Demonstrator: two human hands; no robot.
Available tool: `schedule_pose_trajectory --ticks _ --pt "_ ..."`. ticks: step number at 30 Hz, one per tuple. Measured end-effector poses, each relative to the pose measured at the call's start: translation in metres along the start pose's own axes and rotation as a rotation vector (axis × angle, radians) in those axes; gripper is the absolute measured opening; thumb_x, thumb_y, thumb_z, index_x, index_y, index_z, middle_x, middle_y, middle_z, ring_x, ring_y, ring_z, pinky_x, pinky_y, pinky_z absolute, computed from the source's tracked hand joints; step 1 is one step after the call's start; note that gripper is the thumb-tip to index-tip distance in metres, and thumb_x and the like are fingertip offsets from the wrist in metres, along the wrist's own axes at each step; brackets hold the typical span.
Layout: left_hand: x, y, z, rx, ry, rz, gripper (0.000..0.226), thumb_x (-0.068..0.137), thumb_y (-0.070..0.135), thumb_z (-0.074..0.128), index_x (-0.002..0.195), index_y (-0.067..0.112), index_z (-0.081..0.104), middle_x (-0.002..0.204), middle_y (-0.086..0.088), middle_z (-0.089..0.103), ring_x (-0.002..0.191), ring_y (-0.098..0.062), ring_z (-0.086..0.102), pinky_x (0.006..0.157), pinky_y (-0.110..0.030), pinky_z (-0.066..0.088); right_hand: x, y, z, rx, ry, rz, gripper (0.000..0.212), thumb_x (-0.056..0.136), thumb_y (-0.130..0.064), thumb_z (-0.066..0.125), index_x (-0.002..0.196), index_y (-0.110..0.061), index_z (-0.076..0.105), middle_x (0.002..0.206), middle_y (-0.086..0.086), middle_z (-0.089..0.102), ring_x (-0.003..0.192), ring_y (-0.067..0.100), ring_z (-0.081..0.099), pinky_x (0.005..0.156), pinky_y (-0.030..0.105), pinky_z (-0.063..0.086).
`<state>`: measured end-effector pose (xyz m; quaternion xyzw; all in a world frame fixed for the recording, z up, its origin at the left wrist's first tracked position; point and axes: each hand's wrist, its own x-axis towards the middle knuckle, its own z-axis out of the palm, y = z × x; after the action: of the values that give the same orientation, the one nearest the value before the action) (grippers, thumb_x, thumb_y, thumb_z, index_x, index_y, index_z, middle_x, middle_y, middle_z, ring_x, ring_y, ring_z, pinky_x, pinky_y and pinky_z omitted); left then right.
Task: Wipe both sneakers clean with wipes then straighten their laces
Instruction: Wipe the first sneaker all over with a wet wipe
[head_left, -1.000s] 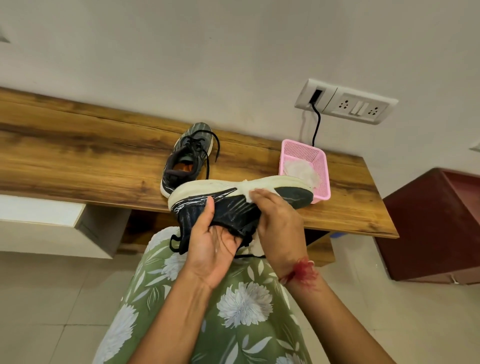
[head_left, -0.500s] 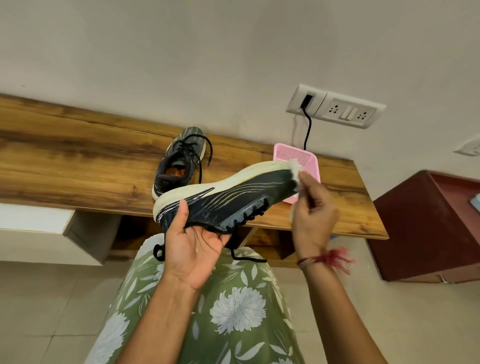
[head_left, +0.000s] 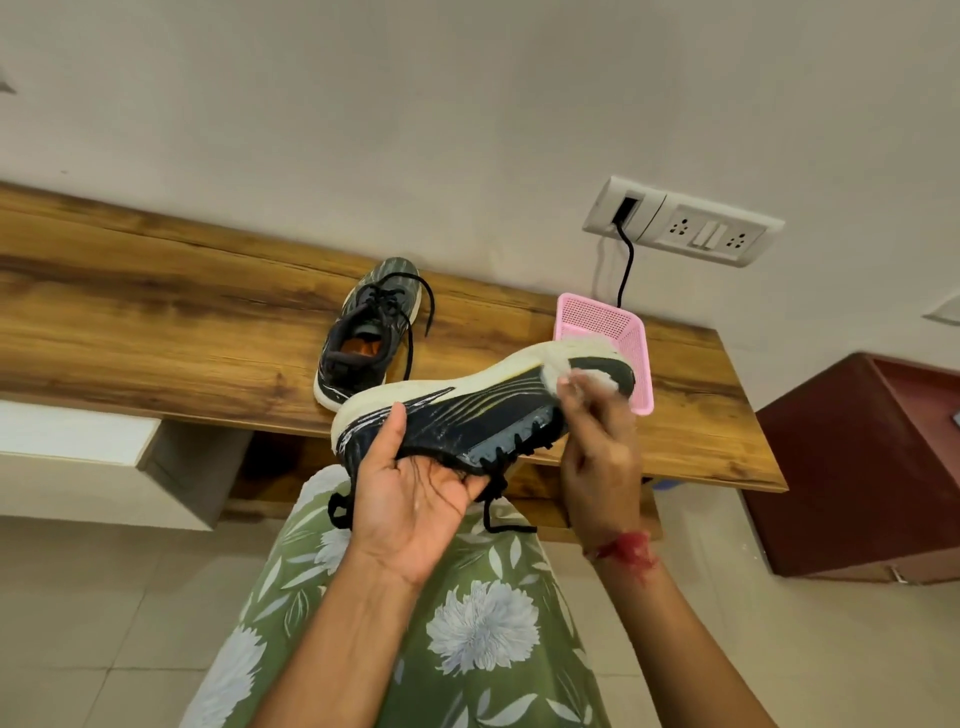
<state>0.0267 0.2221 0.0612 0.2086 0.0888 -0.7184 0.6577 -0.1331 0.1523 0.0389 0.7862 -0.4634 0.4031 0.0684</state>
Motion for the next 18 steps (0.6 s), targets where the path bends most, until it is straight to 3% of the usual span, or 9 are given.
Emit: schedule_pose_trajectory --ticks 3,7,9,12,14,18 --pt "0.000 0.002 -0.001 0.010 -0.002 0.003 0.047 0.097 0.040 0.041 0.118 0.002 0.059 0.110 -0.019 0.070 0.095 -0.031 0.070 0.067 -0.047 0.059 0.000 0.005 -0.005 0.009 -0.038 -0.141 0.033 0.097 -0.005 0.036 0.109 0.006 0.065 0.109 0.020 0.061 0.106 0.024 0.050 0.099 0.024 0.040" --pt "0.000 -0.003 -0.001 0.065 0.008 0.010 0.044 0.096 0.039 0.043 0.115 0.004 0.062 0.112 -0.017 0.069 0.099 -0.028 0.069 0.085 -0.045 0.055 0.009 0.027 -0.011 0.051 0.009 0.156 0.034 0.078 0.012 0.056 0.106 -0.002 0.068 0.111 0.017 0.063 0.106 0.023 0.055 0.088 0.039 0.051" --pt "0.000 -0.004 0.000 0.090 0.014 0.017 0.043 0.094 0.039 0.045 0.113 0.006 0.063 0.111 -0.015 0.070 0.099 -0.025 0.069 0.091 -0.041 0.052 0.013 0.017 -0.015 0.143 0.019 0.259 0.033 0.078 0.014 0.060 0.102 -0.006 0.071 0.111 0.011 0.062 0.107 0.016 0.055 0.087 0.032 0.051" --pt "0.001 -0.002 -0.001 0.106 0.007 0.026 0.043 0.092 0.040 0.046 0.113 0.006 0.064 0.112 -0.014 0.070 0.100 -0.025 0.069 0.099 -0.041 0.048 0.024 0.009 -0.022 0.250 0.098 0.407 0.027 0.082 0.008 0.060 0.101 -0.009 0.070 0.106 0.005 0.060 0.101 0.019 0.059 0.079 0.016 0.050" --pt "0.000 -0.003 -0.001 0.134 -0.004 0.029 0.045 0.089 0.040 0.048 0.113 0.006 0.064 0.111 -0.015 0.070 0.100 -0.025 0.069 0.100 -0.041 0.045 0.029 0.008 -0.022 0.240 0.111 0.485 0.025 0.082 0.005 0.060 0.097 -0.013 0.070 0.099 -0.001 0.061 0.094 0.017 0.060 0.073 0.015 0.047" --pt "-0.003 -0.004 0.001 0.244 -0.005 0.048 0.048 0.088 0.041 0.047 0.118 0.006 0.061 0.111 -0.013 0.070 0.100 -0.022 0.068 0.090 -0.034 0.054 0.024 -0.005 -0.014 0.136 -0.024 0.519 0.018 0.085 -0.006 0.061 0.096 -0.016 0.071 0.097 0.000 0.065 0.089 0.009 0.055 0.074 0.026 0.046"
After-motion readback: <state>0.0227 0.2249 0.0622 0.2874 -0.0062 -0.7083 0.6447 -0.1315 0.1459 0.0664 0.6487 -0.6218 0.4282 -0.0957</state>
